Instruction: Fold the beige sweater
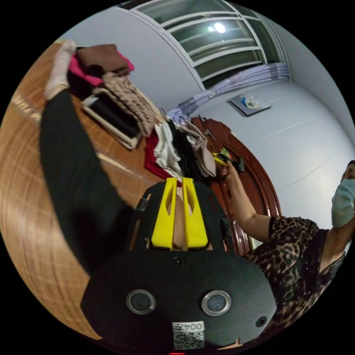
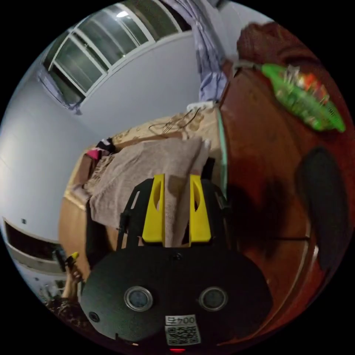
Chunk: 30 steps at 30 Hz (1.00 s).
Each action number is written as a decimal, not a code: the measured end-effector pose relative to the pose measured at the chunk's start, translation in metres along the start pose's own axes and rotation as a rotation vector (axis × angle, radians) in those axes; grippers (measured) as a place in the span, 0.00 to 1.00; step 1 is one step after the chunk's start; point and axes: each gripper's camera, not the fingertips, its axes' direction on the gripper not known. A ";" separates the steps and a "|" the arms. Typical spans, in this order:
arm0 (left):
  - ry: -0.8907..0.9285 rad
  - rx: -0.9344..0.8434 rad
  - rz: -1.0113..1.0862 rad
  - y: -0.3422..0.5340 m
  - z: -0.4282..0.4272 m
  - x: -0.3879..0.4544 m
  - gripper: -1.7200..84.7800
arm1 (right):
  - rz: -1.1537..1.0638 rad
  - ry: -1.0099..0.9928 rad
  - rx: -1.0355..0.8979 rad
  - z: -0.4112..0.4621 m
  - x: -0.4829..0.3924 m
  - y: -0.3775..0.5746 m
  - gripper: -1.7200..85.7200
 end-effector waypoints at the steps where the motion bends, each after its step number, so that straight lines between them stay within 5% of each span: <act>1: -0.061 0.037 -0.016 0.015 -0.017 -0.008 0.05 | -0.033 0.104 0.093 -0.016 -0.017 0.006 0.13; 4: -0.257 0.109 -0.074 0.057 -0.054 -0.028 0.05 | -0.175 0.148 0.271 -0.029 -0.062 0.029 0.11; 8: -0.509 0.142 -0.202 0.125 -0.079 -0.055 0.04 | -0.200 0.067 0.038 0.041 -0.078 0.030 0.12; 14: -0.782 0.088 -0.336 0.190 -0.081 -0.079 0.03 | -0.201 0.058 0.213 0.011 -0.111 0.056 0.11; 18: -0.860 0.018 -0.342 0.201 -0.061 -0.089 0.03 | -0.353 -0.018 0.341 -0.008 -0.174 0.098 0.10; 30: -0.986 0.034 -0.178 0.219 -0.039 -0.070 0.02 | -0.655 -0.147 0.046 0.174 -0.373 0.145 0.13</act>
